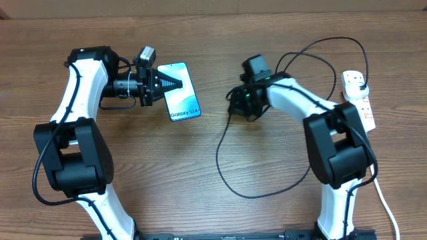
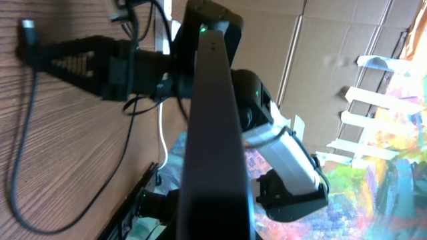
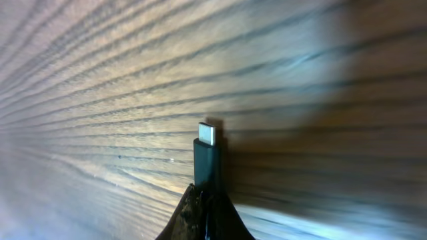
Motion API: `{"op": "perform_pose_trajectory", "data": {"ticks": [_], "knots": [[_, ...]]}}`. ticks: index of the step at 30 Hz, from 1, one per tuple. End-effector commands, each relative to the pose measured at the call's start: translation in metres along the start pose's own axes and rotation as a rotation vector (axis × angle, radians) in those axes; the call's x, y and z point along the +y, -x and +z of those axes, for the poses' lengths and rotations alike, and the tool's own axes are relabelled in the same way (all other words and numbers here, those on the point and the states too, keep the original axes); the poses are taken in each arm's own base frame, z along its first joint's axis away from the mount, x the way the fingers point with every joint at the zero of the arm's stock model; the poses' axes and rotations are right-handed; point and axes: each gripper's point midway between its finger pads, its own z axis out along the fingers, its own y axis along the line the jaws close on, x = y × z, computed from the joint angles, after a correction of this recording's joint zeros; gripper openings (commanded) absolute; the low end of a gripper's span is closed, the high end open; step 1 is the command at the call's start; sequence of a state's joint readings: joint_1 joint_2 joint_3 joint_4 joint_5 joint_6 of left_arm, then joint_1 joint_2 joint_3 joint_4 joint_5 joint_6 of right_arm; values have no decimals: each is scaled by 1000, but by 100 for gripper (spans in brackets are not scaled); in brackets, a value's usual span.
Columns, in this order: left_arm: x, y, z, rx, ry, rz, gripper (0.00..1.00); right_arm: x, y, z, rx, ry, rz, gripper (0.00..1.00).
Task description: Plug charger to phone and switch on socket
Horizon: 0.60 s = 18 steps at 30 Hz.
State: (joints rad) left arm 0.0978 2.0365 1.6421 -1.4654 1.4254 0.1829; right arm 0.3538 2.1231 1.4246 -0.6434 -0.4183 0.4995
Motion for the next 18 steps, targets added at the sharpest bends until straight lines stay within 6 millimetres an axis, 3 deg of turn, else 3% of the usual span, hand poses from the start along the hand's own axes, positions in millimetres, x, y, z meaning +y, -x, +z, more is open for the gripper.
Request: {"op": "perform_pose_trajectory", "data": {"ticks": [1, 6, 18], "knots": [[-16, -2, -2, -9, -21, 33, 4, 29, 0, -42, -4, 164, -158, 4], [-12, -3, -2, -5, 1, 34, 4, 57, -18, -106, -31, 270, -331, 4], [-8, -2, -1, -3, 24, 72, 4, 80, -84, -207, -80, 288, -460, 4]]}}
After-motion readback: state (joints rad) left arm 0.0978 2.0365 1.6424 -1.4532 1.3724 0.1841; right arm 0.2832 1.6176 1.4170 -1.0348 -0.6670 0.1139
